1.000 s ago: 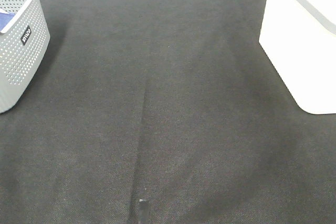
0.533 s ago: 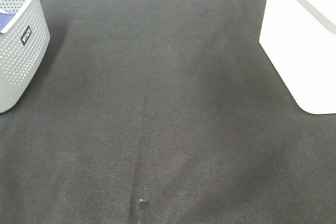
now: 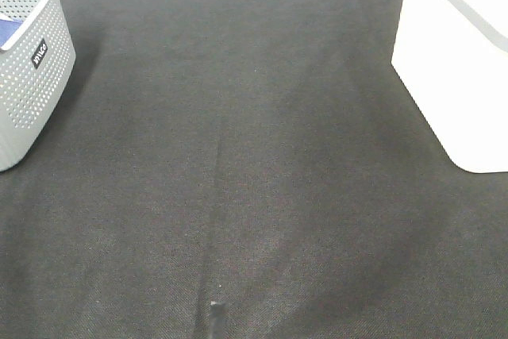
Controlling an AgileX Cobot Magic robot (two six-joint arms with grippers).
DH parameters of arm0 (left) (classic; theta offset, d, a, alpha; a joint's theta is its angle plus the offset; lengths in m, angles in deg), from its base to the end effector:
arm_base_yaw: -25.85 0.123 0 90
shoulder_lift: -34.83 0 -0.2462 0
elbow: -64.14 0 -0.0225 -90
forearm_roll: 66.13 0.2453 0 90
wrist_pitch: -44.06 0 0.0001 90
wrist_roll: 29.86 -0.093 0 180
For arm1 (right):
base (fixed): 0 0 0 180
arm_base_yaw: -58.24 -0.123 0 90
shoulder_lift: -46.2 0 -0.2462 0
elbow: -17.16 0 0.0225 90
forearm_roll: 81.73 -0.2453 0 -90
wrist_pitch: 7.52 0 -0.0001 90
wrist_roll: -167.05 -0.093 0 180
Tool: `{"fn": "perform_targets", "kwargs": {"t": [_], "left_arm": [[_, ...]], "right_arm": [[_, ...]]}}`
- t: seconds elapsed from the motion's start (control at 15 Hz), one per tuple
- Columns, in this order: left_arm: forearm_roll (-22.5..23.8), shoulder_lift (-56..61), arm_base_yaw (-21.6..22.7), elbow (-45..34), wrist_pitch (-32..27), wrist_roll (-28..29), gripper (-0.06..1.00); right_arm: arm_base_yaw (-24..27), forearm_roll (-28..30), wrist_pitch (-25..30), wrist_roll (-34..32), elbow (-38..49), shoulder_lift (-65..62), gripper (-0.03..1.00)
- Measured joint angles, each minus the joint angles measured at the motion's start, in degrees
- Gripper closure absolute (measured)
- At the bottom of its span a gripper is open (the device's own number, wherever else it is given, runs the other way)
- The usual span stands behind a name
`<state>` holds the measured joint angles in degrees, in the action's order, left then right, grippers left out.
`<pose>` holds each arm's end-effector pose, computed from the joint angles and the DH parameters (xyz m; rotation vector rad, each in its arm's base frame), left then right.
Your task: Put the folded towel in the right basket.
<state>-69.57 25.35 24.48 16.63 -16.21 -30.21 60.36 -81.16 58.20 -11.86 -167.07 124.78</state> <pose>0.0330 -0.0056 0.2735 0.0328 2.0458 -0.0830 0.2408 -0.0098 0.3808 0.0210 2.4449 -0.0378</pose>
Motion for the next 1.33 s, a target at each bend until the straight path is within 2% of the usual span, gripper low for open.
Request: {"fn": "perform_targets", "kwargs": {"t": [0.13, 0.2, 0.4, 0.6, 0.8, 1.0, 1.33], "left_arm": [[-0.29, 0.0, 0.0, 0.0, 0.0, 0.0, -0.04], [-0.34, 0.0, 0.0, 0.0, 0.0, 0.0, -0.04], [-0.8, 0.0, 0.0, 0.0, 0.0, 0.0, -0.04], [-0.86, 0.0, 0.0, 0.0, 0.0, 0.0, -0.04], [-1.32, 0.0, 0.0, 0.0, 0.0, 0.0, -0.04], [-1.55, 0.0, 0.0, 0.0, 0.0, 0.0, -0.04], [-1.72, 0.0, 0.0, 0.0, 0.0, 0.0, -0.04]], "right_arm": [[0.0, 0.0, -0.29, 0.0, 16.04, -17.36, 0.11], [0.0, 0.34, 0.74, 0.74, 24.98, -30.6, 0.11], [0.0, 3.21, 3.04, 1.55, 36.84, -52.65, 0.11], [-1.03, 2.92, 3.21, 1.72, 43.95, -66.75, 0.11], [-1.95, 2.64, 2.98, 1.2, 48.36, -69.84, 0.11], [-1.95, -0.23, -1.09, -0.63, 53.51, -69.84, 0.11], [-1.95, -1.15, -1.83, -1.09, 53.97, -69.84, 0.11]]}}
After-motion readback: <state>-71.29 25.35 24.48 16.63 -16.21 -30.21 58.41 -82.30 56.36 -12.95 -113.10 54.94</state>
